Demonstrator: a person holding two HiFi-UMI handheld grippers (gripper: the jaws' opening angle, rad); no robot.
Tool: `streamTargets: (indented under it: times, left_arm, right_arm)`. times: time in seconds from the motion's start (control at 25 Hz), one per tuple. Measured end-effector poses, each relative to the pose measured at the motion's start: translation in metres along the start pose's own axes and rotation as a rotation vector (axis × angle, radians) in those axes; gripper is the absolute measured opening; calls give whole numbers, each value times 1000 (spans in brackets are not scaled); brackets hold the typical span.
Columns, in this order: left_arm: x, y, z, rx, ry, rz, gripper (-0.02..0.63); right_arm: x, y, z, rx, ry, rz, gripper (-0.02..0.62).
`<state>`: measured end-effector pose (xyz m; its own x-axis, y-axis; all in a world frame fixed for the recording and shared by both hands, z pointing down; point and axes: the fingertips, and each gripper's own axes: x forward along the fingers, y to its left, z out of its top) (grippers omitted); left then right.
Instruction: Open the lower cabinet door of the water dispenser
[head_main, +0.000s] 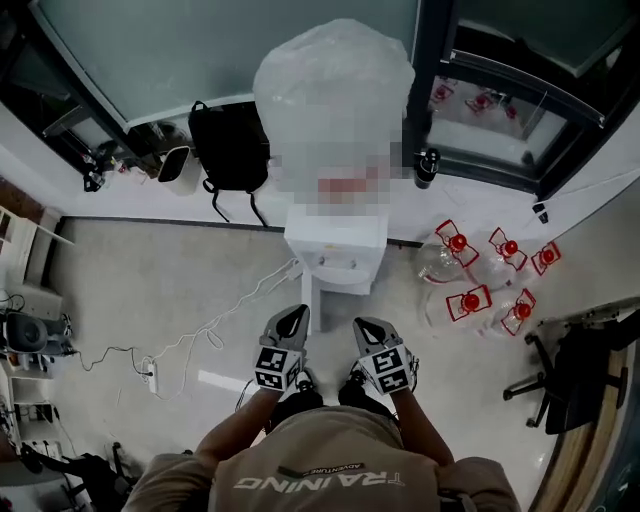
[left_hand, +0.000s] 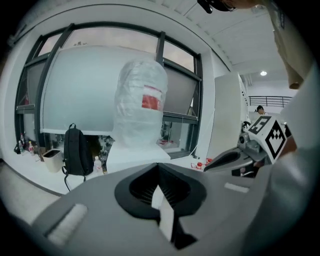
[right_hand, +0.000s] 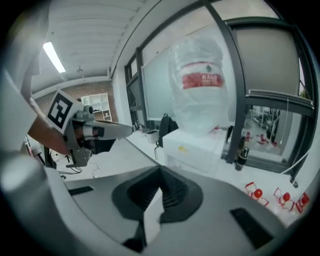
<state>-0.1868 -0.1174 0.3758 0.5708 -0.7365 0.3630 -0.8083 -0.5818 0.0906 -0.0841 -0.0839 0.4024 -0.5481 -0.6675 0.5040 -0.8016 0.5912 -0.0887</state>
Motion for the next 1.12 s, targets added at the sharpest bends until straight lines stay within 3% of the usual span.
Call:
streamTargets:
  times: [0.28, 0.56, 0.84, 1.12]
  left_arm:
    - [11, -16, 93, 67, -114, -8, 2]
    - [-2, -17, 164, 106, -225, 12, 2]
    - [-28, -2, 204, 135, -313, 7, 2]
    - [-45, -3, 217, 116, -366, -24, 2]
  right_arm:
    - [-48, -49, 90, -54, -168, -34, 9]
    - [-72, -53, 172, -20, -361, -13, 9]
    - [-88, -32, 210, -77, -417, -63, 9]
    - [-97, -23, 216, -91, -437, -96, 9]
